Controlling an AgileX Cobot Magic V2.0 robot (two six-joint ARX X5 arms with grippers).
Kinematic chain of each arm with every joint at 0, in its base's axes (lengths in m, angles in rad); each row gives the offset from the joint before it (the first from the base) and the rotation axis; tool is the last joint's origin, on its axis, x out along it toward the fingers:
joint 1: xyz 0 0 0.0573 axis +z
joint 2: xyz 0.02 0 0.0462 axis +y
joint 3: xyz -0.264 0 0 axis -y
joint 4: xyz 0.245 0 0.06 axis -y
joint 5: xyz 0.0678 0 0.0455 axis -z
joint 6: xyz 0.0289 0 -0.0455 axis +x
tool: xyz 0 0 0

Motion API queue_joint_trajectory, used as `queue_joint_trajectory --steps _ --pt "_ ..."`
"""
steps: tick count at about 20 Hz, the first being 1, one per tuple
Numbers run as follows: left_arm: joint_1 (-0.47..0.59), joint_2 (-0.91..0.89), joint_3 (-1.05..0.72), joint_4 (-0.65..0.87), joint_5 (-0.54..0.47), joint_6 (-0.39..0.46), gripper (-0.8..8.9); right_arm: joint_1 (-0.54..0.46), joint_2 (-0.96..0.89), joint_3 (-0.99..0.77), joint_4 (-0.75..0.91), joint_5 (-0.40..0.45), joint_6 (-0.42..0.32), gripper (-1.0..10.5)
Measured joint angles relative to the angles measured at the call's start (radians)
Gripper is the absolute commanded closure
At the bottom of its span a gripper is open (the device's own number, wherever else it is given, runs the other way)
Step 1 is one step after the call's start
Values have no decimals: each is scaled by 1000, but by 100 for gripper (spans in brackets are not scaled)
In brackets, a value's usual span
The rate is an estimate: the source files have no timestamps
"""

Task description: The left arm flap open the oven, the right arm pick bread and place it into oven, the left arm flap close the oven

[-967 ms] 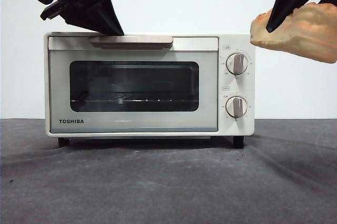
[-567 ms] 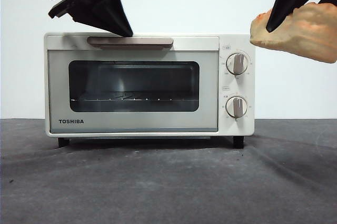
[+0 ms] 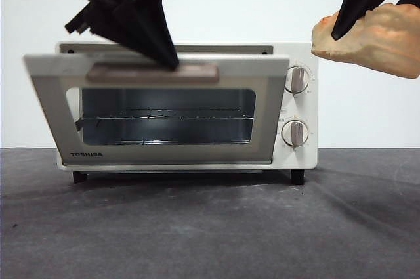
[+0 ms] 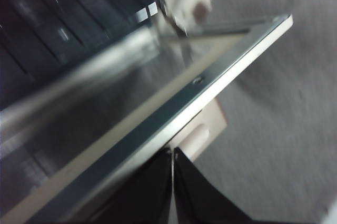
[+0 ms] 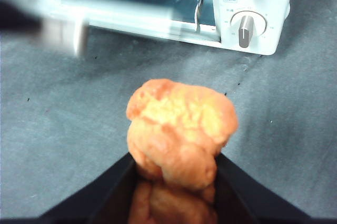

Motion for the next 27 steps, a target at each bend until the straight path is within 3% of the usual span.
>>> queue_joint_trajectory --steps 9,18,22,27 --pt "-55 17 -14 -159 -35 -5 797 0 0 0 0 0 -5 765" --pt "-63 17 -14 -178 -40 -8 797 0 0 0 0 0 -6 765" --pt "-20 -27 -18 -172 -40 -25 797 0 0 0 4 -20 -6 765" --pt "79 -231 -55 -160 -40 -39 798 0 47 2 87 -65 -6 765"
